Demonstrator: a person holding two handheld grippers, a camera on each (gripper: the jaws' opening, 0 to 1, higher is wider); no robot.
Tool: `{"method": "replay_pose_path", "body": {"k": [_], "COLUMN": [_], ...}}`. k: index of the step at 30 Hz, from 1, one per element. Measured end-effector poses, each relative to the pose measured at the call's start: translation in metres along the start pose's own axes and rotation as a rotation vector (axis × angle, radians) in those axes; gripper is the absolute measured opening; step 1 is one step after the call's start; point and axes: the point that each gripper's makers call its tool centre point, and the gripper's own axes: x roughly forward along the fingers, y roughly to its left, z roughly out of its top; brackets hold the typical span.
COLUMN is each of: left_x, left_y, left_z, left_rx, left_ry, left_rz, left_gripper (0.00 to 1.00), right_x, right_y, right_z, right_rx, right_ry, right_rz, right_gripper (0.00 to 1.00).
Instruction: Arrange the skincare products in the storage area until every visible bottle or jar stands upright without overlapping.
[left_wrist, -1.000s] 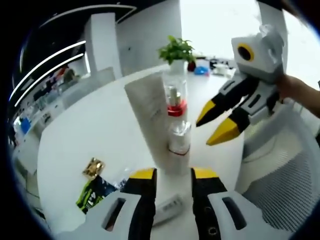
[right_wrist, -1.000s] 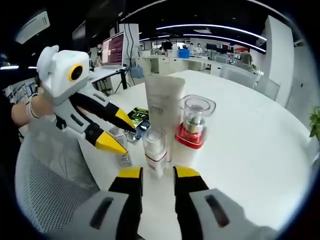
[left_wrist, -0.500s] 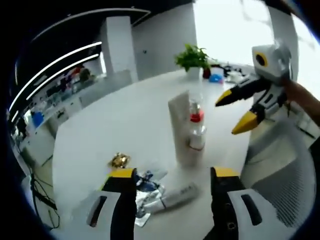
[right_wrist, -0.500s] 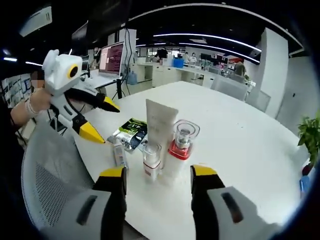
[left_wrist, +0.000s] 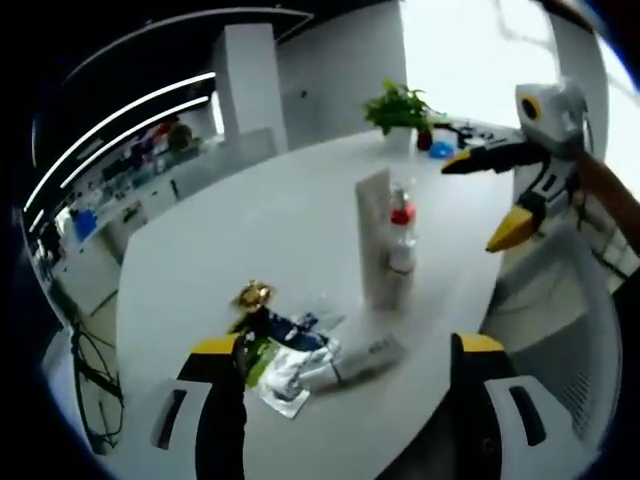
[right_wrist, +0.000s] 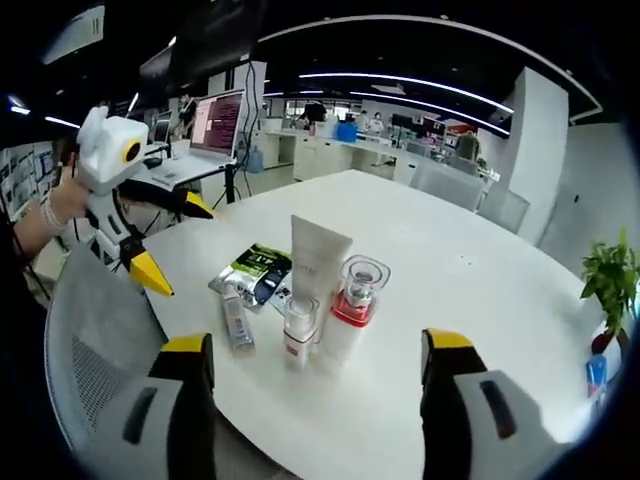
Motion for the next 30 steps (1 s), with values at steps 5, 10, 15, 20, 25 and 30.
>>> {"method": "replay_pose_path", "body": {"k": [5, 10, 15, 20, 25, 30], "left_x": [-0.007, -0.01, -0.011, -0.011, -0.008, -0.005], "left_y": [0.005, 0.01, 0.013, 0.015, 0.015, 0.016], "left_z": [-0.005, -0.006, -0.009, -0.009, -0.009, -0.008], "left_rx": [-0.014, -0.05, -0.038, -0.029, -0.026, -0.023], "left_ry": [0.001, -0.01, 0.001, 0.003, 0.013, 0.022], "left_rz": [0.009, 0.002, 0.012, 0.014, 0.015, 0.016], "left_gripper": [0.86, 0.89, 0.91, 0.92, 0.95, 0.97], "right_x": [0.001, 0.005, 0.006, 0.008, 0.008, 0.008], "right_y": [0.0, -0.001, -0.002, -0.005, -0.006, -0.009], "right_z": [0.0, 0.0, 0.003, 0.003, 0.002, -0.001], "right_rx": [-0.01, -0.024, -0.027, -0.021, -0.027, -0.03], "right_ry": [0.011, 0.024, 0.019, 0.02, 0.021, 0.025], "right_rz": [-0.002, 0.005, 0.006, 0.01, 0.02, 0.016], "right_gripper": [0.94, 0.98, 0.99, 0.99, 0.99, 1.0]}}
